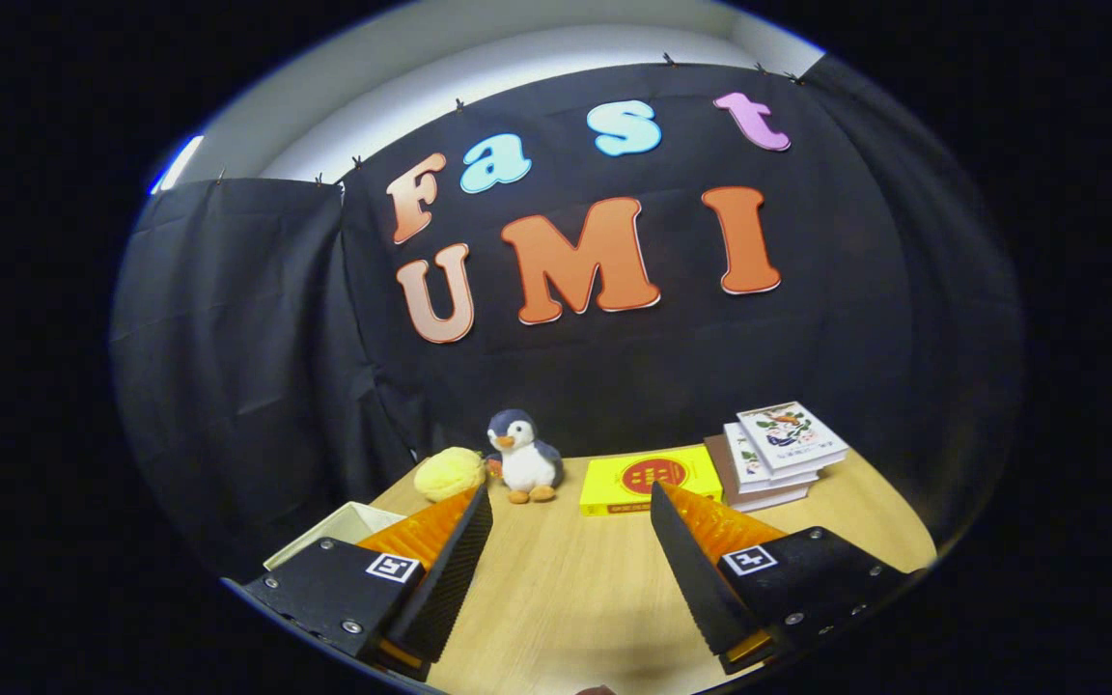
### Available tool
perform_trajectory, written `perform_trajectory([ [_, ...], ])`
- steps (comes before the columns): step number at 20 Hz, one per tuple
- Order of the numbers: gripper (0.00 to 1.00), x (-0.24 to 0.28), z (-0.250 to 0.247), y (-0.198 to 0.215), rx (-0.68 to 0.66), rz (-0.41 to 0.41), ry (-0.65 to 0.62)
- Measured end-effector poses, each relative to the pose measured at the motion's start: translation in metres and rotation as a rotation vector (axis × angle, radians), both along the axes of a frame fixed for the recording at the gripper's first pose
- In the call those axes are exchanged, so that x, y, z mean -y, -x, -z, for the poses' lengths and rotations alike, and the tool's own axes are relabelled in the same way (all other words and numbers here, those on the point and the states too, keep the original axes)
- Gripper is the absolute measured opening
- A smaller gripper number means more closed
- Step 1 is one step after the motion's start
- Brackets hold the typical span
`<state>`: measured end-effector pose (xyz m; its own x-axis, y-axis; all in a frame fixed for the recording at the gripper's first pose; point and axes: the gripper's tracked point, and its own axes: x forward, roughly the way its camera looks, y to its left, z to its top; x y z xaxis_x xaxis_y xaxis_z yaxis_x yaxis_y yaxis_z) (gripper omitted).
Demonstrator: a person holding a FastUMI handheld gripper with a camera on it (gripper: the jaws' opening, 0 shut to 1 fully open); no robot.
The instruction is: Open the storage box then place both shoes into the box .Put the left shoe in first, then the right shoe, with the right side of both shoes facing outward in a uniform manner.
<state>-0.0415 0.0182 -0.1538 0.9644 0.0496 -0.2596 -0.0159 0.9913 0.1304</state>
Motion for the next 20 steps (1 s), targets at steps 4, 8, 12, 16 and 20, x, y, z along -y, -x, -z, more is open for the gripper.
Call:
perform_trajectory([
  [4, 0.98, 0.034, -0.001, 0.009, 0.045, 0.066, 0.039],
  [8, 0.98, 0.053, -0.006, 0.016, 0.097, 0.093, 0.076],
  [12, 0.98, 0.055, -0.009, 0.018, 0.119, 0.105, 0.089],
  [16, 0.98, 0.052, -0.008, 0.018, 0.127, 0.108, 0.082],
  [20, 0.98, 0.043, -0.011, 0.012, 0.142, 0.099, 0.083],
])
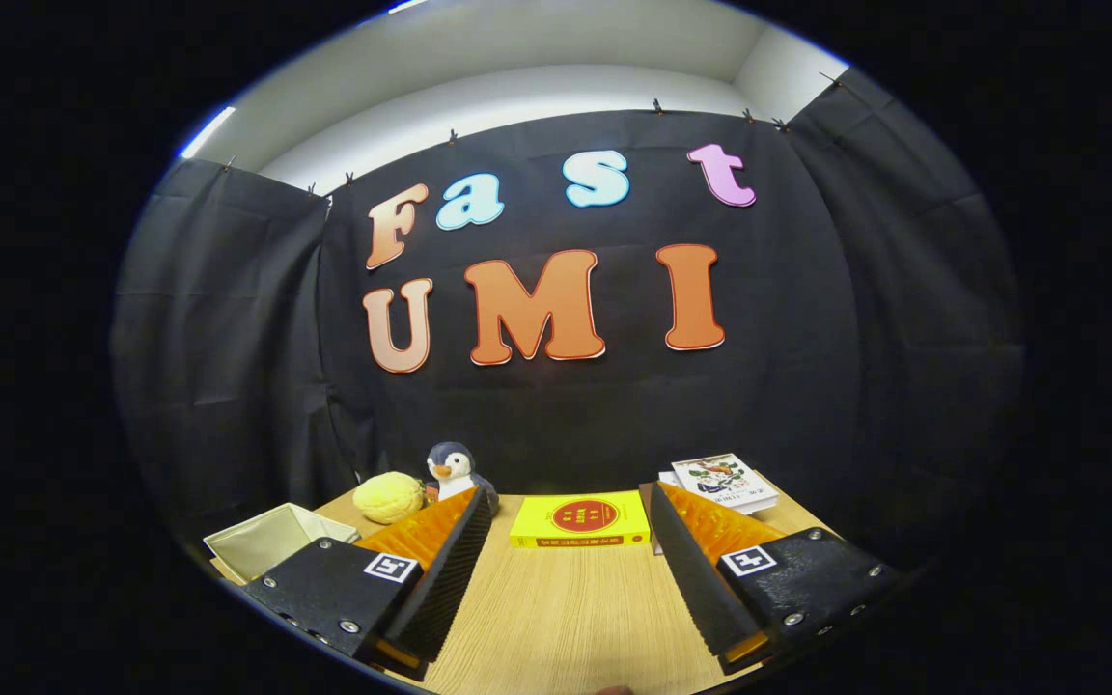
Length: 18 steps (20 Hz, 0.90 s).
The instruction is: Open the storage box then place both shoes into the box .Put the left shoe in first, then the right shoe, with the right side of both shoes facing outward in a uniform manner.
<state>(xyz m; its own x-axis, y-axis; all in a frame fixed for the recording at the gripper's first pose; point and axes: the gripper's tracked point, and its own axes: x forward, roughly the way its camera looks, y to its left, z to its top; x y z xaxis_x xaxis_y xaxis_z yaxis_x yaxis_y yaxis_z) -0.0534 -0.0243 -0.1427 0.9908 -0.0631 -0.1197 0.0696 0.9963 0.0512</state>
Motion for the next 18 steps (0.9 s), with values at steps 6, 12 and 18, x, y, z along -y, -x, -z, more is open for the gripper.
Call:
perform_trajectory([
  [6, 0.99, -0.011, -0.005, -0.001, 0.015, -0.002, -0.007],
  [12, 0.98, -0.016, -0.009, 0.003, 0.039, 0.0, -0.004],
  [18, 0.98, -0.02, -0.016, 0.003, 0.075, -0.002, -0.019],
])
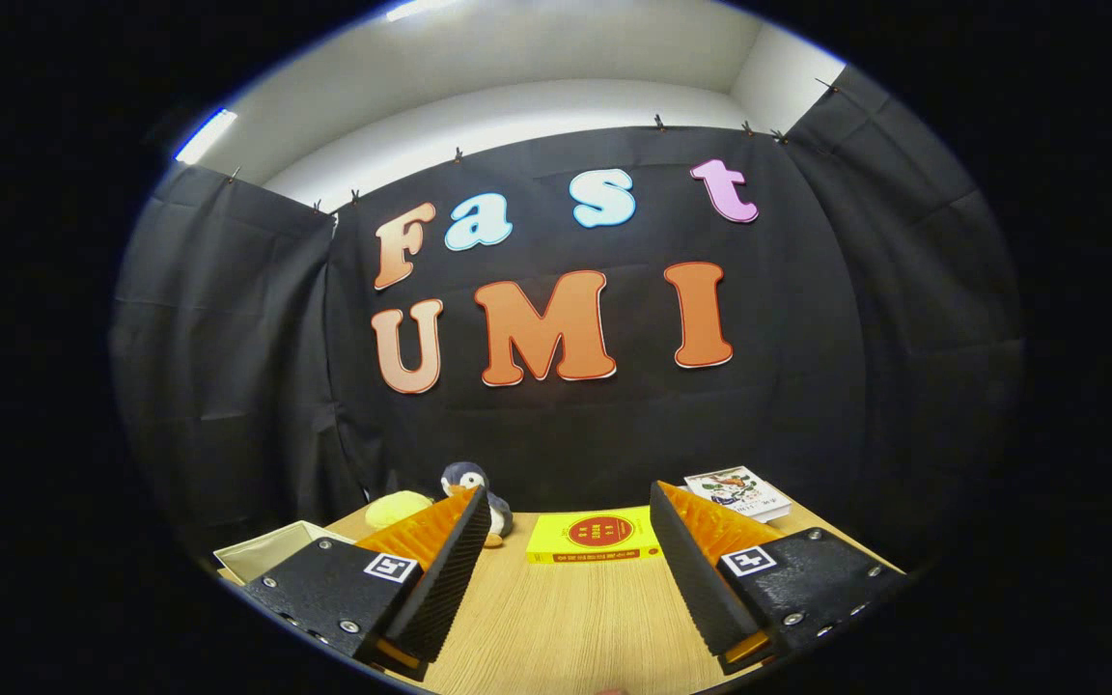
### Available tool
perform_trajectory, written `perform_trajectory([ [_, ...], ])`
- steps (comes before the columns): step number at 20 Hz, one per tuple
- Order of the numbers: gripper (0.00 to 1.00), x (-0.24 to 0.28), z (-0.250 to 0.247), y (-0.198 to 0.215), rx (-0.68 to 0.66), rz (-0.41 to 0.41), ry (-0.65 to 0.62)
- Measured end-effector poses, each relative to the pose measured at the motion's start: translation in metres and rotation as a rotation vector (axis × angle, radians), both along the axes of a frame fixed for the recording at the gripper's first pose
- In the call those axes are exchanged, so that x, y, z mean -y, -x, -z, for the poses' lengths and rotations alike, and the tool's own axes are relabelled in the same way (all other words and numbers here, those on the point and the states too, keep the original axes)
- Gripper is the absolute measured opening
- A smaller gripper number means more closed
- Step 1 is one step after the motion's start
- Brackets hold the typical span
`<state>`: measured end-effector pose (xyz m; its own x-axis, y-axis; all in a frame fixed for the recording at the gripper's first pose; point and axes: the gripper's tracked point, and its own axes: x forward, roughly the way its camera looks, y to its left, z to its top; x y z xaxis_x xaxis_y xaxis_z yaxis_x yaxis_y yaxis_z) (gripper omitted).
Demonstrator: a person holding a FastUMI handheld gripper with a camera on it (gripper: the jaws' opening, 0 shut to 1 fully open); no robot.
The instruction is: Open the storage box then place both shoes into the box .Put the left shoe in first, then the right shoe, with the right side of both shoes facing outward in a uniform manner.
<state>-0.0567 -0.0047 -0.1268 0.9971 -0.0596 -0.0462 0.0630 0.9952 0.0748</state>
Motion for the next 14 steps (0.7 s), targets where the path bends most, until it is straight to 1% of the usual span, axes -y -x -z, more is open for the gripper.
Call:
perform_trajectory([
  [9, 0.98, -0.01, -0.005, -0.005, 0.017, -0.021, 0.021],
  [14, 0.98, -0.012, -0.006, -0.004, 0.022, -0.034, 0.011],
])
